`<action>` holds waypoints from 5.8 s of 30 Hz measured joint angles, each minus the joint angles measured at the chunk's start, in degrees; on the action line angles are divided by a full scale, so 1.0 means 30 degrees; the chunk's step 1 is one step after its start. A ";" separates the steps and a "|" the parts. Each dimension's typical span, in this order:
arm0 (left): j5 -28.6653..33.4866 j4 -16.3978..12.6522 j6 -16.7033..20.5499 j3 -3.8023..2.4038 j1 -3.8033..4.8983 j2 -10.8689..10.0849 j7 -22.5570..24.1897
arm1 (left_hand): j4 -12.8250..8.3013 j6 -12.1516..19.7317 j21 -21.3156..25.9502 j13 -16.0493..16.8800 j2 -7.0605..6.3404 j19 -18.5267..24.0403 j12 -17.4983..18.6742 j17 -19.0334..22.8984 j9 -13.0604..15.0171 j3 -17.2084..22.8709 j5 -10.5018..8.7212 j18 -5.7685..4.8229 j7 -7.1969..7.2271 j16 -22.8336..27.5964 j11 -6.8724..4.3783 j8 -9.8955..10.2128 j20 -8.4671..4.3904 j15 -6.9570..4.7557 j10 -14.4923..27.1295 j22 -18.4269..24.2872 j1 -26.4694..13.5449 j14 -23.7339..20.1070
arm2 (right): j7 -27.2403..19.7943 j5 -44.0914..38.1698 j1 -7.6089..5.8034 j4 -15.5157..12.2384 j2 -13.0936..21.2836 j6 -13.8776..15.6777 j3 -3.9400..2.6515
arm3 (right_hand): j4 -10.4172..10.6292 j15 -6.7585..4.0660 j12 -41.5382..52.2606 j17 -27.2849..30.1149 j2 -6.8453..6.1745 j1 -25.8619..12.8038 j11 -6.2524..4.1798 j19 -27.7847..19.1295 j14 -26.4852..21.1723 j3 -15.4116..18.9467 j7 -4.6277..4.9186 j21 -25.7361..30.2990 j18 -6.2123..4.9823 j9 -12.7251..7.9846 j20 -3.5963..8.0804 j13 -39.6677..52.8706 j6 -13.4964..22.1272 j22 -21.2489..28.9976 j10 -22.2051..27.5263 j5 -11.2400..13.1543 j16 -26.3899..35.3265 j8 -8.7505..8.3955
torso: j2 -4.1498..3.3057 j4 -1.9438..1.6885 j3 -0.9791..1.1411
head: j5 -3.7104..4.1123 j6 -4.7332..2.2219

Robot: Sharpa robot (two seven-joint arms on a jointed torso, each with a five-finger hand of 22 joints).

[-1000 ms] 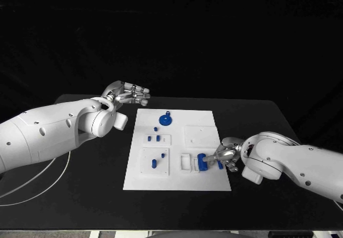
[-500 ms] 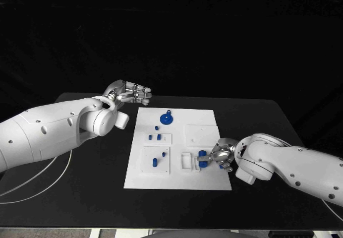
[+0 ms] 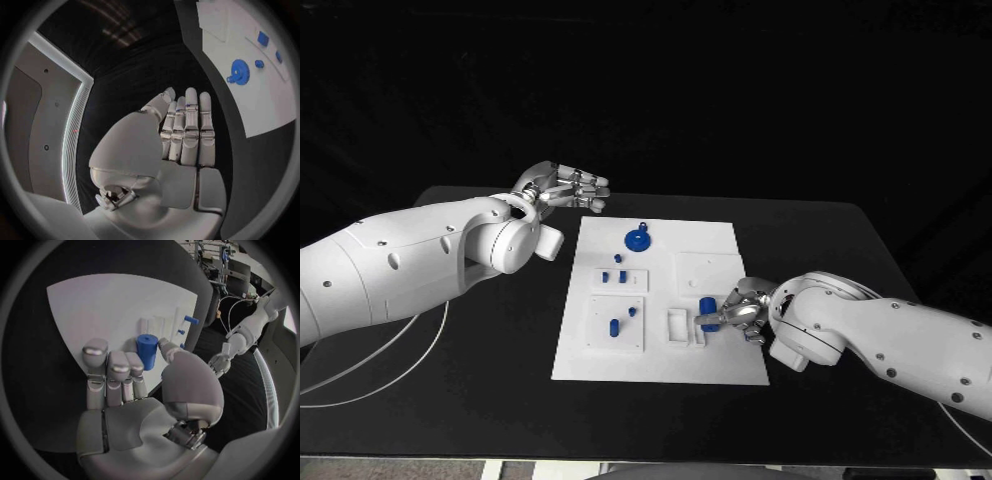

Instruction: Assemble the parts on the task board

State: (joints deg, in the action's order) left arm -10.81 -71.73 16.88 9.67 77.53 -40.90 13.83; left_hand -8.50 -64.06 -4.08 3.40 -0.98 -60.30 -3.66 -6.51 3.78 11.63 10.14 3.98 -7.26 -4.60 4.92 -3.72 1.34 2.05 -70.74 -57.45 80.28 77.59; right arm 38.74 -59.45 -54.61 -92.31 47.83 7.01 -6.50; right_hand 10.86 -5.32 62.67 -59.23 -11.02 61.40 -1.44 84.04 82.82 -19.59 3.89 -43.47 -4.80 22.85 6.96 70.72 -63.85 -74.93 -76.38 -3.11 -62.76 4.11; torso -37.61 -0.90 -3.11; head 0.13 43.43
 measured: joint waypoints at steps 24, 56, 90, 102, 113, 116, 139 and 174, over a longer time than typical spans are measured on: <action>0.0006 -0.0075 -0.0100 0.0003 0.0000 -0.0077 -0.0042 | -0.0001 0.0000 0.0000 0.0000 0.0000 0.0001 0.0000 -0.0022 -0.0001 0.0000 0.0000 -0.0001 0.0000 0.0000 0.0000 0.0000 -0.0001 0.0000 0.0000 0.0124 0.0000 0.0000 | -0.0314 0.0440 0.0097 -0.1156 0.0861 0.1569 0.0182 | -0.3873 -0.0054 -0.0154 0.0240 0.1417 -0.1212 -0.0312 -0.0001 0.0061 -0.2326 -0.0543 0.0001 0.0004 -0.4584 -0.0002 0.0019 -0.1799 0.0004 -0.0315 -0.0004 0.0003 -0.0286 | 0.0004 0.0013 0.0020 | -0.0150 -0.0051; 0.0009 -0.0133 -0.0128 0.0006 0.0001 -0.0064 -0.0094 | -0.0002 0.0000 0.0000 0.0000 0.0000 0.0002 0.0000 -0.0015 0.0000 0.0001 0.0085 -0.0002 0.0000 0.0000 0.0000 0.0000 -0.0001 0.0000 0.0000 0.0122 0.0000 0.0000 | 0.0354 0.1406 -0.0259 -0.1795 -0.0039 0.0857 0.0290 | -0.2576 -0.0053 -0.0344 0.0326 0.1208 -0.0748 -0.0333 -0.0001 0.0063 -0.1337 -0.0581 0.0001 0.0002 -0.4748 -0.0003 -0.0076 -0.1975 0.0005 -0.0341 0.0001 0.0005 -0.0203 | -0.0011 -0.0013 0.0000 | -0.0381 0.0079; 0.0012 -0.0137 -0.0175 0.0006 0.0003 0.0046 -0.0133 | 0.0112 0.0069 0.0000 0.0000 -0.0083 0.0002 0.0000 -0.0010 -0.0001 0.0022 0.0082 -0.0001 0.0068 -0.0001 0.0000 0.0000 -0.0002 0.0000 0.0000 0.0144 -0.0083 0.0000 | 0.0269 0.0482 -0.0412 -0.1002 -0.1039 0.0417 0.0617 | 0.0714 -0.0133 -0.0935 0.0406 -0.0441 -0.0774 -0.0381 -0.0001 -0.0084 0.2097 -0.0408 0.0297 0.0290 -0.4943 -0.0004 -0.0349 -0.1792 0.0007 -0.0017 -0.0001 0.0451 -0.0110 | -0.0018 0.0018 0.0009 | -0.0569 0.0070; 0.0012 -0.0136 -0.0205 0.0006 0.0003 0.0061 -0.0159 | 0.0111 0.0068 0.0000 0.0000 -0.0078 0.0002 0.0000 -0.0010 -0.0001 0.0022 0.0073 -0.0002 0.0068 0.0000 0.0000 0.0000 -0.0002 0.0000 0.0000 0.0142 -0.0078 0.0000 | 0.0231 0.0319 -0.0408 -0.1055 -0.1026 0.0445 0.0638 | 0.1709 -0.0131 -0.1009 0.0245 -0.0425 -0.0074 -0.0312 -0.0001 -0.0084 0.3309 -0.0449 0.0297 0.0290 -0.4945 -0.0004 -0.0348 -0.1633 0.0007 0.0049 -0.0001 0.0451 -0.0035 | -0.0022 0.0020 0.0020 | -0.0610 0.0090; 0.0013 -0.0139 -0.0233 0.0006 0.0003 0.0051 -0.0188 | 0.0111 0.0068 0.0000 0.0000 -0.0077 0.0003 0.0000 -0.0010 0.0000 0.0022 0.0073 -0.0001 0.0068 0.0000 0.0000 0.0000 -0.0002 0.0000 0.0000 0.0141 -0.0077 0.0000 | -0.0059 0.0053 -0.0344 -0.1322 -0.0790 0.0816 0.0707 | 0.1403 -0.0195 -0.1009 0.0180 -0.0270 0.0196 -0.0302 -0.0001 -0.0017 0.2505 -0.0403 0.0290 0.0290 -0.4954 -0.0004 -0.0279 -0.1581 0.0007 0.0039 -0.0001 0.0525 -0.0190 | -0.0026 0.0015 0.0020 | -0.0634 0.0033; 0.0013 -0.0142 -0.0238 0.0006 0.0004 0.0034 -0.0195 | 0.0111 0.0068 0.0000 -0.0001 -0.0077 0.0002 0.0000 -0.0009 0.0000 0.0022 0.0073 -0.0001 0.0068 0.0000 0.0000 0.0000 -0.0002 0.0000 0.0000 0.0141 -0.0077 0.0000 | -0.0380 -0.0096 -0.0312 -0.1415 -0.0627 0.1100 0.0742 | 0.1126 -0.0195 -0.1002 0.0164 -0.0226 0.0445 -0.0234 -0.0001 -0.0016 0.2250 -0.0319 0.0144 0.0292 -0.5106 -0.0004 -0.0243 -0.1357 0.0007 -0.0030 0.0000 0.0525 -0.0322 | -0.0026 0.0015 0.0022 | -0.0634 -0.0004; 0.0013 -0.0163 -0.0276 0.0006 0.0004 -0.0079 -0.0243 | 0.0190 0.0069 0.0000 -0.0001 -0.0076 0.0003 0.0000 -0.0023 0.0000 0.0102 0.0072 0.0000 0.0068 0.0000 0.0000 0.0000 -0.0002 0.0000 0.0001 0.0276 -0.0076 0.0000 | -0.7546 -0.5388 -0.0299 -0.1704 0.0753 0.4694 0.0489 | -0.6507 0.0010 -0.0727 0.0448 0.0732 0.4495 0.0052 0.0000 0.0054 -0.1453 0.0241 -0.0739 0.0292 -0.6337 -0.0140 -0.0366 -0.0264 0.0007 0.0233 -0.3016 0.0525 -0.0220 | -0.0031 0.0022 0.0033 | -0.0623 -0.0053; 0.0014 -0.0102 -0.0483 0.0008 0.0004 -0.0107 -0.0347 | 0.0242 0.0068 0.0000 0.0000 -0.0076 -0.0068 0.0000 -0.0050 0.0000 0.0154 0.0072 -0.0001 0.0068 0.0000 0.0000 0.0000 -0.0072 0.0000 0.0000 0.0348 -0.0076 0.0000 | -1.2261 -1.9258 -0.1105 -0.0956 -0.0392 0.2110 0.2466 | -0.8414 -0.0380 -0.1967 0.0102 -0.0602 0.6081 -0.0817 -0.0448 -0.1685 -0.3070 -0.2022 0.1943 0.0290 -0.6376 0.0169 -0.4288 0.2141 -0.0007 0.3623 0.0075 0.1212 -0.0221 | -0.0029 0.0011 0.0020 | -0.0670 0.0223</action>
State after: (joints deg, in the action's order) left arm -10.77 -72.03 15.43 9.70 77.54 -41.22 12.79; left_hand -7.77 -63.86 -4.08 3.40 -1.21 -60.51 -3.66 -6.66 3.78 12.09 10.36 3.98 -7.06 -4.60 4.92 -3.72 1.12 2.05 -70.74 -56.40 80.06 77.59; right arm 1.95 -117.23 -57.92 -95.18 46.66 13.34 0.90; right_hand -14.38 -6.46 56.77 -58.92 -12.83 79.65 -3.89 82.70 77.76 -28.80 -2.18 -37.64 -3.93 3.73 7.46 57.86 -57.43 -74.95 -65.52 -2.89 -59.13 3.44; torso -37.69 -0.87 -3.05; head -1.88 44.10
